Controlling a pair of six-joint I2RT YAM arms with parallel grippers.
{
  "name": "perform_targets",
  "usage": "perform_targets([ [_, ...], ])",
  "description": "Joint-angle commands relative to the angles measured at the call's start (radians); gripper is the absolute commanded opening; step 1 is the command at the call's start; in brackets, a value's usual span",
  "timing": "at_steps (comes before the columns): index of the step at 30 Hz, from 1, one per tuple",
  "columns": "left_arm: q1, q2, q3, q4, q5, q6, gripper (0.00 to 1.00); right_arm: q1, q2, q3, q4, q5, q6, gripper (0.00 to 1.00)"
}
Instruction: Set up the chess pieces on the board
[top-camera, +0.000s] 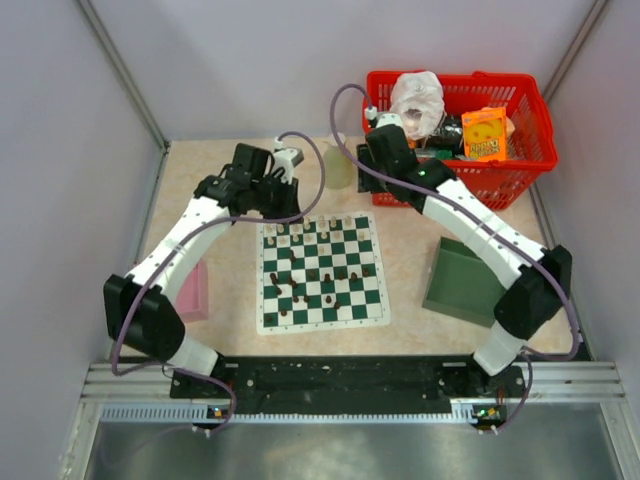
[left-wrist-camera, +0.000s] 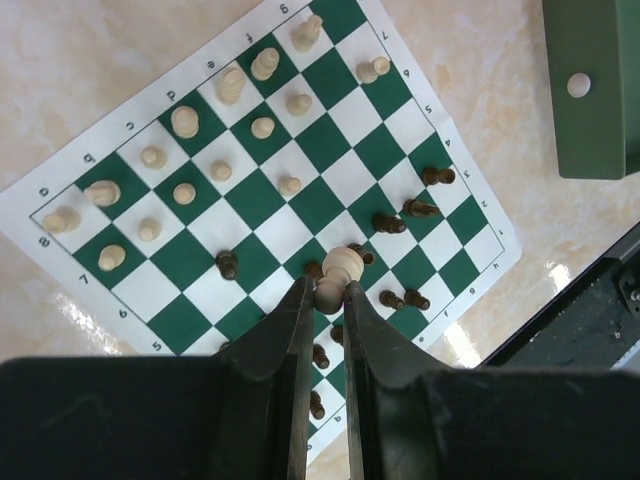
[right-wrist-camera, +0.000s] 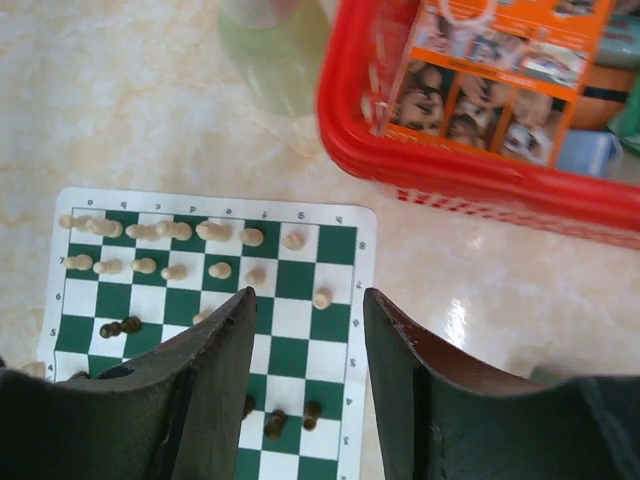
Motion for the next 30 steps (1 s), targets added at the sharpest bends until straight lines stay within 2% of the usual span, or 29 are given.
perform_targets([
  [1,-0.089,0.095,0.125,-0.039,-0.066,0.049,0.00,-0.008,-0.190,-0.113,0.080,0.129,0.084,0.48],
  [8,-0.227,0.308,0.286,-0.141,-0.156,0.072,0.00,-0.006,-0.374,-0.241,0.134,0.238,0.116,0.52],
  [13,-0.273,0.414,0.317,-0.148,-0.228,0.071,0.00,-0.009,-0.456,-0.281,0.142,0.289,0.113,0.55],
  [23,-0.336,0.560,0.369,-0.137,-0.421,0.032,0.00,-0.009,-0.500,-0.336,0.151,0.287,0.127,0.56],
  [30,-0.340,0.625,0.386,-0.146,-0.480,0.006,0.00,-0.009,-0.493,-0.347,0.154,0.263,0.136,0.56],
])
